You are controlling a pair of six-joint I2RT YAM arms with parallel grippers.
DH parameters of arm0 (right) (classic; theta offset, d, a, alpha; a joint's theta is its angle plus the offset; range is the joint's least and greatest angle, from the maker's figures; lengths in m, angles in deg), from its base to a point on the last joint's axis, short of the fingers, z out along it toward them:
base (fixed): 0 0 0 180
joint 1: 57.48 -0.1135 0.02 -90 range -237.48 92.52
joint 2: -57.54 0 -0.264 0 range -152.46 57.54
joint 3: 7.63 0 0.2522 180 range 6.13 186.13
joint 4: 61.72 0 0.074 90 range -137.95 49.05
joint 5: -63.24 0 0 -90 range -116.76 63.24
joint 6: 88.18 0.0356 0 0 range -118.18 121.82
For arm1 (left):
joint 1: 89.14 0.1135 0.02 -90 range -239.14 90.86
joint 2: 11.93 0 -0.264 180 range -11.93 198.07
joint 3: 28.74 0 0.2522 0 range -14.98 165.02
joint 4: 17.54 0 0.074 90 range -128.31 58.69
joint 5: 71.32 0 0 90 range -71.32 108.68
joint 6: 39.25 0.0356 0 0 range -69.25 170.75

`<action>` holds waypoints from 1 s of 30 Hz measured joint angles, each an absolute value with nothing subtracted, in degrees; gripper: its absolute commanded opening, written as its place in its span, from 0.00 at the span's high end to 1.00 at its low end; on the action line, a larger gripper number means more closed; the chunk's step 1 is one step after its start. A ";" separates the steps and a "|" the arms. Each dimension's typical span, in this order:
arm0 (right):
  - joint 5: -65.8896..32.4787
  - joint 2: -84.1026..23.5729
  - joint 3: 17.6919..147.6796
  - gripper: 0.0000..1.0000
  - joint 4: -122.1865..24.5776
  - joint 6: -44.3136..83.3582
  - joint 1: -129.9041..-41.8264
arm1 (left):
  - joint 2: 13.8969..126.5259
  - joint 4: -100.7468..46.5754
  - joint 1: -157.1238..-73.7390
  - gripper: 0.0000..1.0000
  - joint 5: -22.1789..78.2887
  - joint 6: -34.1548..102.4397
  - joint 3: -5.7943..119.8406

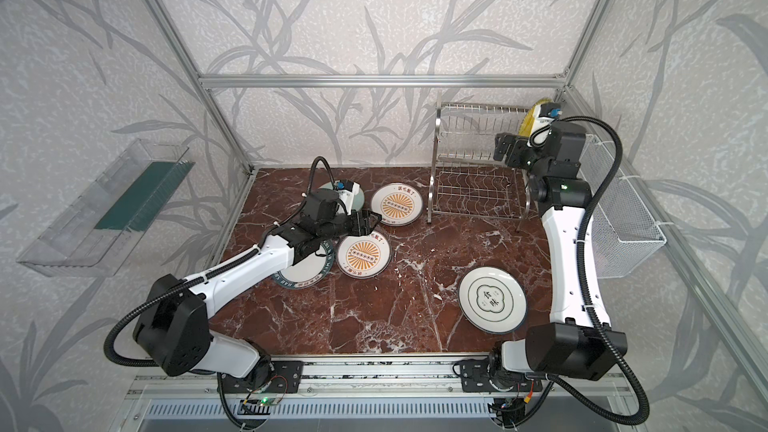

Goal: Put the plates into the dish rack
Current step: 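Swing the right gripper back toward the sunburst plates while the left gripper lowers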

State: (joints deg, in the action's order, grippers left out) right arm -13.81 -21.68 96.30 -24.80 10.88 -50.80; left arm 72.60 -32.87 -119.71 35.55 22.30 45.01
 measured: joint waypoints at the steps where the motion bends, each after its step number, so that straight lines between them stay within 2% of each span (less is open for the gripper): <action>1: -13.98 -20.77 93.83 0.01 -25.50 11.06 -52.25 | 72.60 -33.17 -119.38 0.31 35.09 22.32 45.01; 14: -15.29 -6.78 63.47 0.01 -38.30 18.64 -67.39 | 70.98 -34.11 -117.44 0.31 30.10 23.22 44.99; 21: -15.71 -6.58 51.39 0.00 -44.77 22.73 -73.73 | 70.31 -27.93 -116.95 0.33 29.86 22.96 39.15; 30: -15.32 -12.66 48.68 0.00 -51.35 25.81 -77.97 | 70.55 -25.20 -116.36 0.35 30.37 21.08 35.22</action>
State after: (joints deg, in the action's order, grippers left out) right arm -15.32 -12.66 48.68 -51.35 25.81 -77.97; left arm 70.55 -25.20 -116.36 30.37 21.08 35.22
